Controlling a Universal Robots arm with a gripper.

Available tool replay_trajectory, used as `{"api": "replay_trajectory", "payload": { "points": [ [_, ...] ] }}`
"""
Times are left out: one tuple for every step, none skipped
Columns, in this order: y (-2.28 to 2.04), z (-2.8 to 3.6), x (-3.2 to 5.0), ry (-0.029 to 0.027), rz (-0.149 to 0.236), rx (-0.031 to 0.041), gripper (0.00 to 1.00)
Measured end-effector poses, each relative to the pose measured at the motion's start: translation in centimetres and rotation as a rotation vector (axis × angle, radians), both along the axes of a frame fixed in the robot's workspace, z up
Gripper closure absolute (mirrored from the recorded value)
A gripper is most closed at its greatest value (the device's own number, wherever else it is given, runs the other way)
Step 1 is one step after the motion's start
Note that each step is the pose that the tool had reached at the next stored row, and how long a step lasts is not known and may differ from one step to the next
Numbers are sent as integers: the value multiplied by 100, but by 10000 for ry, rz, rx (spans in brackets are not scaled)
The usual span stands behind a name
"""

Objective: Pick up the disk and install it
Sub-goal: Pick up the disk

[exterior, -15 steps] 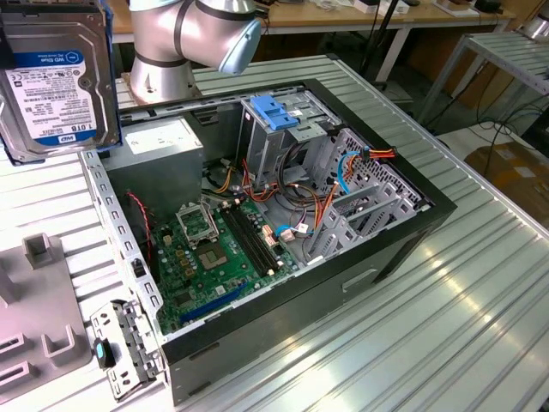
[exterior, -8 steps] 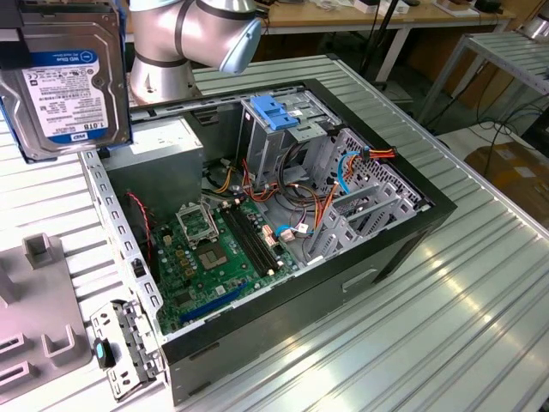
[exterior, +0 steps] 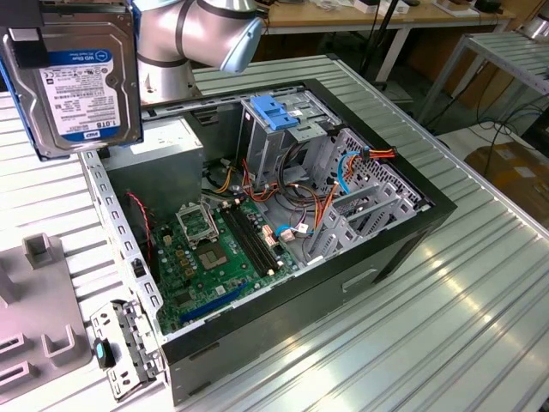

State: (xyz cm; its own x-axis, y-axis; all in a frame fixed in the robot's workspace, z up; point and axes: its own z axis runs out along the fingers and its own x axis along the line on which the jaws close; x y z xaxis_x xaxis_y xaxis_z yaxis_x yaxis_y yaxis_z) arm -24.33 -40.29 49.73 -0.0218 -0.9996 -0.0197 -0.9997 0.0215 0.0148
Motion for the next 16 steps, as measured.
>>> {"api": "replay_trajectory", "payload": {
  "points": [
    [-1, 0, 15, 0, 1, 0, 63],
    [-2, 0, 33, 0, 1, -1, 63],
    [-3, 0, 50, 1, 1, 0, 63],
    [-3, 0, 62, 1, 1, 0, 63],
    [-4, 0, 77, 1, 1, 0, 63],
    [-5, 0, 92, 0, 0, 0, 63],
    [-6, 0, 116, 1, 1, -1, 63],
    [-7, 0, 127, 0, 1, 0, 63],
    [-8, 0, 138, 0, 1, 0, 63],
    [-9, 0, 153, 0, 1, 0, 63],
    [-9, 0, 163, 0, 0, 0, 63],
    [-9, 0, 170, 0, 1, 0, 63],
    [-9, 0, 170, 0, 0, 0, 63],
    [-9, 0, 170, 0, -1, 0, 63],
    [-9, 0, 171, 0, 0, 0, 63],
    [-9, 0, 172, 0, 0, 0, 63]
  ]
}}
